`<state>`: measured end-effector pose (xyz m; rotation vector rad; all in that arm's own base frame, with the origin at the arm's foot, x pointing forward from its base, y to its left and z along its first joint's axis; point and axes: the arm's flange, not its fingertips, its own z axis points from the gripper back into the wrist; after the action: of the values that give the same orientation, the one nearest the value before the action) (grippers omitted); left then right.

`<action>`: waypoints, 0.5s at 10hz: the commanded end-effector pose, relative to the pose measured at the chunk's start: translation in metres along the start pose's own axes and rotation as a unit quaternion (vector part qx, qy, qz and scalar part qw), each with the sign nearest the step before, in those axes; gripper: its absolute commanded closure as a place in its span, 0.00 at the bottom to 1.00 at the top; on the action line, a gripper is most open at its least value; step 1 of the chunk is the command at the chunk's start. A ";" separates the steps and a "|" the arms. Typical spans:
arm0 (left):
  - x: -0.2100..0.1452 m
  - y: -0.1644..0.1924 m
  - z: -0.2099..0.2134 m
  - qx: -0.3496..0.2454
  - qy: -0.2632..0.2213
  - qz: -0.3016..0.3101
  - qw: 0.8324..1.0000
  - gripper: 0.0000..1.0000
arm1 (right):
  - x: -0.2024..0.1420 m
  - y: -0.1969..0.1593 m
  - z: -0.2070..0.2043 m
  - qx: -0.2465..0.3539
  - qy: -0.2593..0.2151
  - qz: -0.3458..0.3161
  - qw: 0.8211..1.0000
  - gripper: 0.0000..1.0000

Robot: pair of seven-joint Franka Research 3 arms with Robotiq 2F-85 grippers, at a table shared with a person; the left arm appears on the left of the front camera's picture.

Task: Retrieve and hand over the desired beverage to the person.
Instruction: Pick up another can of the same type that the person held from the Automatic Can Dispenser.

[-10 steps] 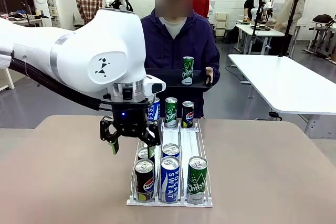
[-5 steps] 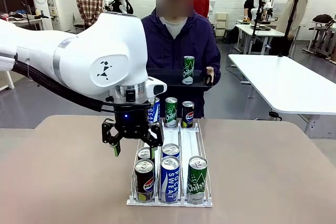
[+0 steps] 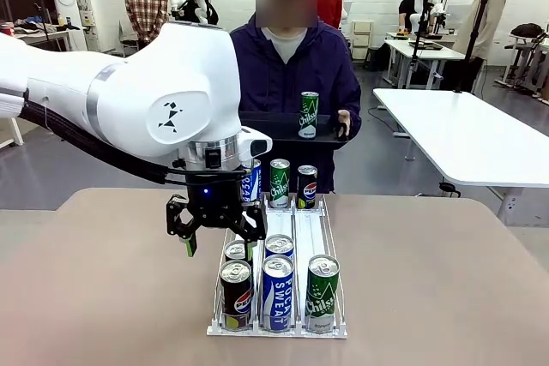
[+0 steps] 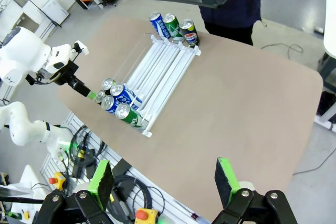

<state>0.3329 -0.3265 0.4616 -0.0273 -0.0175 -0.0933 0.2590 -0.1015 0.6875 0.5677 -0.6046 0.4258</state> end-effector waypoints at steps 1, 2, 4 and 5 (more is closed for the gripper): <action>-0.001 -0.004 -0.013 -0.002 -0.015 0.020 1.000 0.00 | -0.002 0.000 -0.003 0.013 -0.007 0.006 1.000 0.00; -0.001 -0.004 -0.018 -0.004 -0.011 0.023 1.000 0.00 | -0.002 0.000 -0.003 0.013 -0.007 0.006 1.000 0.00; -0.001 -0.005 -0.026 0.000 -0.008 0.028 1.000 0.00 | -0.002 0.000 -0.003 0.013 -0.007 0.006 1.000 0.00; -0.001 -0.007 -0.029 0.002 -0.013 0.033 0.999 0.00 | -0.002 0.000 -0.003 0.013 -0.007 0.006 1.000 0.00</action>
<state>0.3349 -0.3275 0.4383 -0.0336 -0.0130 -0.0603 0.2590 -0.1015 0.6875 0.5675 -0.6047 0.4256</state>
